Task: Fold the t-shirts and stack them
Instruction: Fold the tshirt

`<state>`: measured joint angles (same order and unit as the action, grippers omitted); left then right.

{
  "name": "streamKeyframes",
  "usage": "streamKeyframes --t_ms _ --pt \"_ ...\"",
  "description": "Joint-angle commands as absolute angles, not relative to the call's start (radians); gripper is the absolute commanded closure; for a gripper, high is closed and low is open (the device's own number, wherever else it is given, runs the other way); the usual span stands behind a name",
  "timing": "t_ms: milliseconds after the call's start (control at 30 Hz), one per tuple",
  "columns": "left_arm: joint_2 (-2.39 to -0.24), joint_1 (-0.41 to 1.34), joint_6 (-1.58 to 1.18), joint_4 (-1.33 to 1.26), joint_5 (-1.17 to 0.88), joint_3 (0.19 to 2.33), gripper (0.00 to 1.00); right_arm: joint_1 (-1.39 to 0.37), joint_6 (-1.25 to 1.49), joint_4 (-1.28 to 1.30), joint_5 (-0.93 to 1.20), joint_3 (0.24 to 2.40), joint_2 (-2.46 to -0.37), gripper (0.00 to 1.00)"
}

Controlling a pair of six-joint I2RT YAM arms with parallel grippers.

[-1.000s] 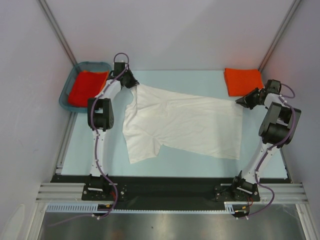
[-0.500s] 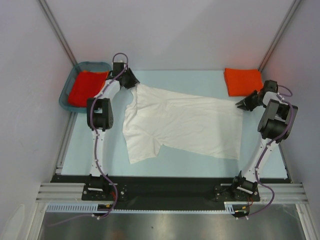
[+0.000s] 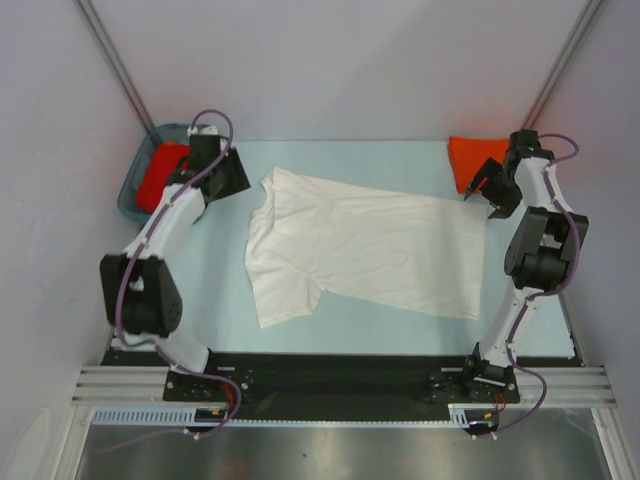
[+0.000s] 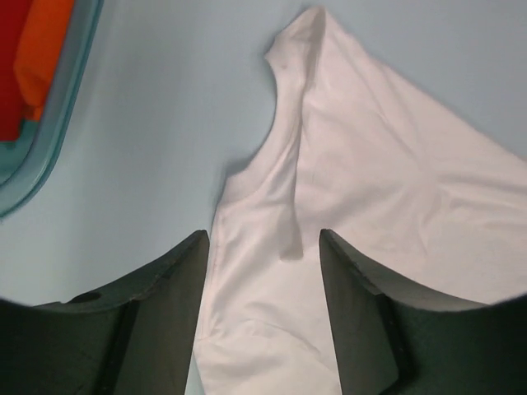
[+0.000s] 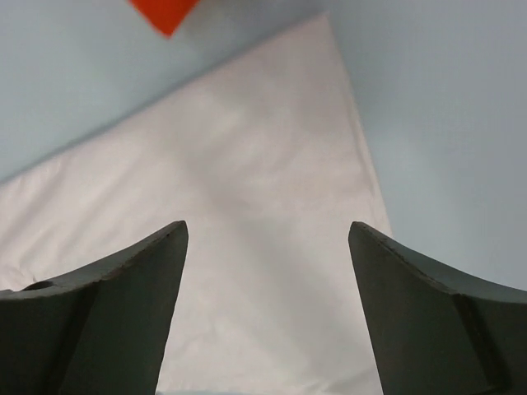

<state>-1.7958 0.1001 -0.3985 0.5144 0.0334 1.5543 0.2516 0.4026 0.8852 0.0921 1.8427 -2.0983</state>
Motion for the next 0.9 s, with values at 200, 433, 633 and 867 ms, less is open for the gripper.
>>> streamKeyframes --t_ms 200,433,633,867 --pt "-1.303 0.130 -0.497 0.523 -0.132 0.897 0.40 0.007 0.400 0.847 0.258 1.522 -1.726 0.16" --pt "-1.192 0.132 -0.617 0.365 -0.170 0.657 0.47 -0.086 0.431 0.804 0.394 1.370 -1.525 0.16" --pt "-1.356 0.132 -0.586 0.272 -0.227 0.643 0.45 -0.034 0.457 0.790 0.451 1.215 -1.413 0.16" --pt "-1.385 0.132 -0.594 0.275 -0.216 0.615 0.53 0.107 0.466 0.784 0.538 1.097 -1.296 0.17"
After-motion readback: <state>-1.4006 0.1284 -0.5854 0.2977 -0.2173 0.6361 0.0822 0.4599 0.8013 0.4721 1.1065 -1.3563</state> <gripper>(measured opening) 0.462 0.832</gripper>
